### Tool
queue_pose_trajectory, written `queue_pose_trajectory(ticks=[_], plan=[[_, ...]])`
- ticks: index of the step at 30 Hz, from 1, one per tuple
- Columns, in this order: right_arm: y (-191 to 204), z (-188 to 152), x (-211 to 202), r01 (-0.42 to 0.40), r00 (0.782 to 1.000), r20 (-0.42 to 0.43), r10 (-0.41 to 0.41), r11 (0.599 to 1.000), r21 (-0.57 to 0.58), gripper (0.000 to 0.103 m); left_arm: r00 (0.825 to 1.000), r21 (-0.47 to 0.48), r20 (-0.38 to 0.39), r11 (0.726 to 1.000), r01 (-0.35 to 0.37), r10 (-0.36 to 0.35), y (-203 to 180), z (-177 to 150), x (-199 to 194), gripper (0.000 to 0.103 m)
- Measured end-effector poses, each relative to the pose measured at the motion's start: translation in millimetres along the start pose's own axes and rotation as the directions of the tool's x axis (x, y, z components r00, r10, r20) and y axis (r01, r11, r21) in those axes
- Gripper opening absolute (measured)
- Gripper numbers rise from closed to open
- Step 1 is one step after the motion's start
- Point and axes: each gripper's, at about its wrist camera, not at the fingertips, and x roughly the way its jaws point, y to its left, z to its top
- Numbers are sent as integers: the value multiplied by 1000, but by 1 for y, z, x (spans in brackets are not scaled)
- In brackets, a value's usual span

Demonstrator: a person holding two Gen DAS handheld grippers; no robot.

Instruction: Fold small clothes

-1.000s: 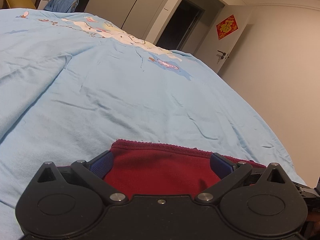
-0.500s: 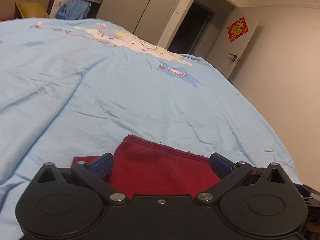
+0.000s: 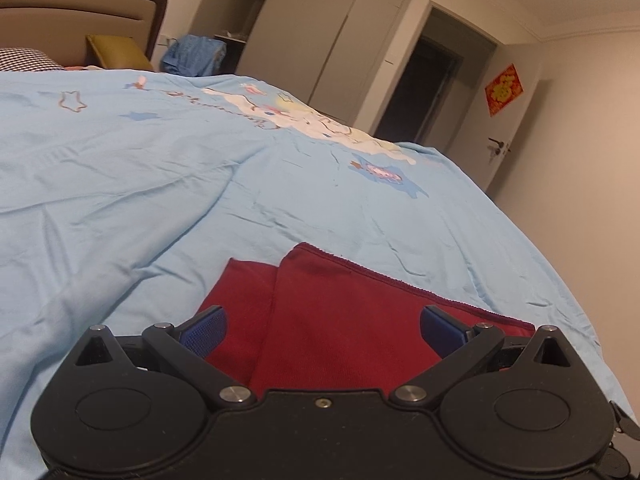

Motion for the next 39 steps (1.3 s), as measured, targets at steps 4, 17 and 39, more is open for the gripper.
queue_pose_trajectory(ticks=[4,17,39], plan=[[14,-4,-4,37,999,15,-37,999,-1,103,998,-24,29,998,-51,51,1,-13,-22,102],[40,-39,12,87,995,-40,-91,993,-80,103,996,-80,-31,993,-86,84,15,-42,-49,102],[33,-61,11,77,996,38,-76,996,-41,103,987,-328,-143,944,23,-74,26,-64,-19,102]])
